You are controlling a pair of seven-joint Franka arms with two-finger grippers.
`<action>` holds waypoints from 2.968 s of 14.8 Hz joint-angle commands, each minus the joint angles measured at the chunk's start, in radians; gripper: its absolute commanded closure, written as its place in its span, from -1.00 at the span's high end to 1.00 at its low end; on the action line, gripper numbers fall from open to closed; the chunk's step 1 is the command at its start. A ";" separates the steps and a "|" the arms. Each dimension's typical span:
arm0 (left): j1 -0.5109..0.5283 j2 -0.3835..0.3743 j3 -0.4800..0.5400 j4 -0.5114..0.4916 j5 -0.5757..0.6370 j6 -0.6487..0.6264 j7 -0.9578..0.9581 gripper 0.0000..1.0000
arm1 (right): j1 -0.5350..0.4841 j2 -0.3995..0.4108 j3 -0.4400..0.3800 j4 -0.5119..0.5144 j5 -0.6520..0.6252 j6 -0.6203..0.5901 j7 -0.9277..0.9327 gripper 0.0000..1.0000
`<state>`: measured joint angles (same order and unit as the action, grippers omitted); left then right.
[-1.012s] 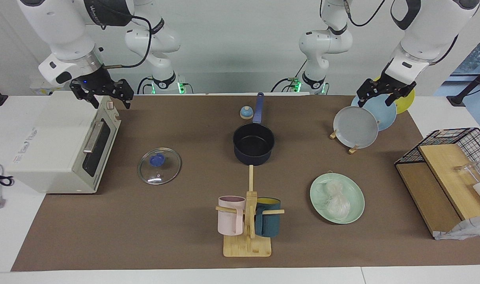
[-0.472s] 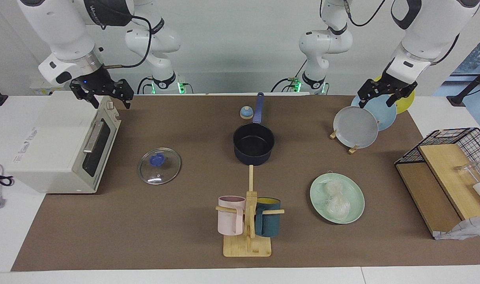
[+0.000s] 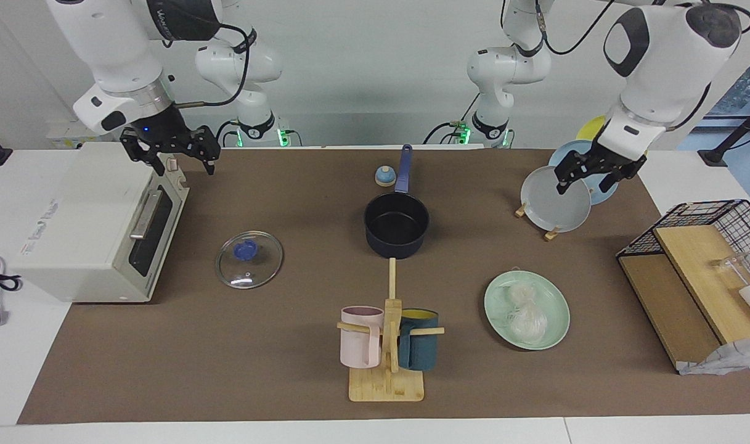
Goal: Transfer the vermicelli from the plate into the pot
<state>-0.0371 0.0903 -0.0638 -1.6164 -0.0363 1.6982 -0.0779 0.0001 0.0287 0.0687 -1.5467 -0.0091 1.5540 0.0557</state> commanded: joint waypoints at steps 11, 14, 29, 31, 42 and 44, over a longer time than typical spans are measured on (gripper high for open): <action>-0.086 0.419 0.007 0.015 0.029 0.494 0.116 1.00 | 0.024 0.091 0.063 -0.442 0.018 0.598 -0.014 1.00; -0.104 0.439 0.007 0.009 0.030 0.524 0.179 1.00 | 0.011 0.097 0.062 -0.525 0.012 0.691 -0.094 1.00; -0.092 0.424 0.009 0.127 0.020 0.323 0.268 -1.00 | -0.028 0.140 0.059 -0.613 0.006 0.767 -0.273 0.70; -0.107 0.363 0.013 0.161 0.000 0.229 0.187 -1.00 | -0.029 0.140 0.057 -0.613 0.006 0.767 -0.273 0.47; -0.383 0.042 -0.048 0.040 -0.134 -0.070 -0.463 -1.00 | -0.016 0.151 0.057 -0.472 0.006 0.608 -0.266 -0.15; -0.443 -0.012 -0.048 -0.121 -0.145 0.053 -0.488 -1.00 | -0.011 0.146 0.057 -0.414 0.006 0.533 -0.263 -0.39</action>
<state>-0.4414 0.1655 -0.1317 -1.5357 -0.1562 1.6263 -0.5490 -0.0099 0.1729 0.1214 -2.0388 -0.0077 2.1705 -0.1902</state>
